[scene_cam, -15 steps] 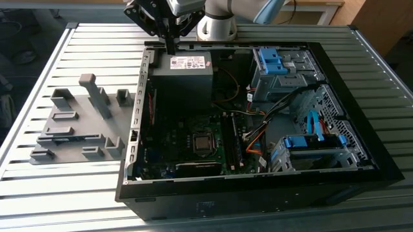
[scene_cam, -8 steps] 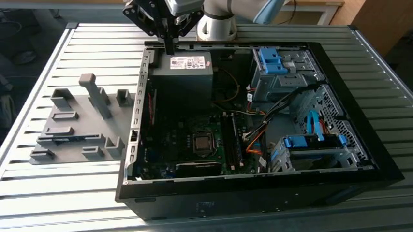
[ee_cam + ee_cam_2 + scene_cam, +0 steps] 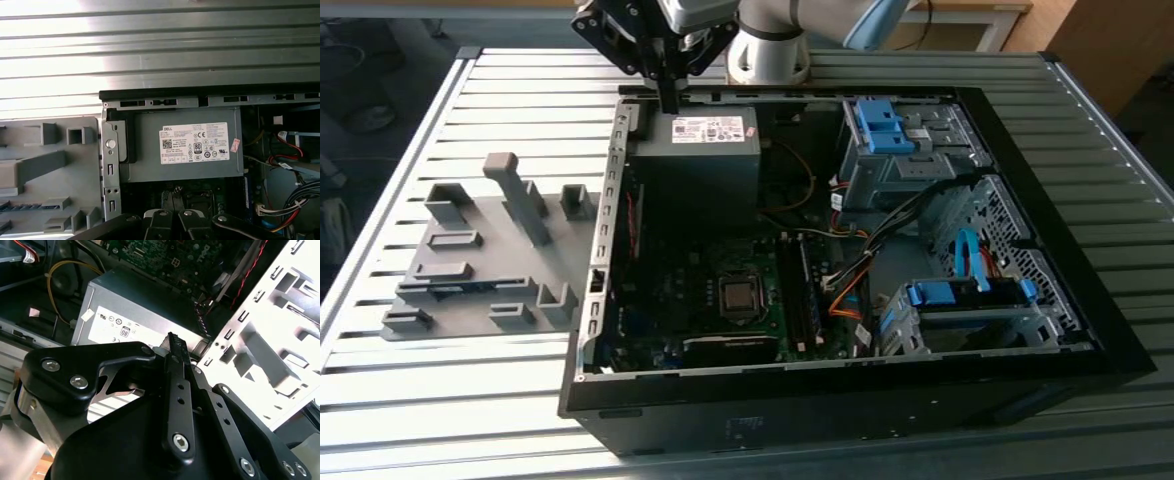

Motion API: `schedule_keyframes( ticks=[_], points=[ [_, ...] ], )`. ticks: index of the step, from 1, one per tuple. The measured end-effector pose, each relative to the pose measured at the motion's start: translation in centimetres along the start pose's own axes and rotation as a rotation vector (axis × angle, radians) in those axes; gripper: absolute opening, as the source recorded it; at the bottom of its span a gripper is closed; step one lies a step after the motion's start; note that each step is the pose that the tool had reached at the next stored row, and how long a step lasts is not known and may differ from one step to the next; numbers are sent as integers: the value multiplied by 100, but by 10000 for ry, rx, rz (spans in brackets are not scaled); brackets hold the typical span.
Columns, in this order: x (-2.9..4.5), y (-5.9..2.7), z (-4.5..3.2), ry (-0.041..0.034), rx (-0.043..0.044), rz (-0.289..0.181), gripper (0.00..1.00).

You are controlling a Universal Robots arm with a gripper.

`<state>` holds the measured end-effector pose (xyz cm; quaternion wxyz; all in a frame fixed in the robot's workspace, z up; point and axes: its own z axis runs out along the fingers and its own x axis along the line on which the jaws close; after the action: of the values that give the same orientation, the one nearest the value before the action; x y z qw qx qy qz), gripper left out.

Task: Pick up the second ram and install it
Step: 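Reach for the second ram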

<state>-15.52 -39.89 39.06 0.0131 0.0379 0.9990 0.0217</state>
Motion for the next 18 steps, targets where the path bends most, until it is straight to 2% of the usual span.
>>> schedule_keyframes(
  ticks=[18],
  points=[
    [50, -4, 3, -1, -1, 0, 11]
  ],
)
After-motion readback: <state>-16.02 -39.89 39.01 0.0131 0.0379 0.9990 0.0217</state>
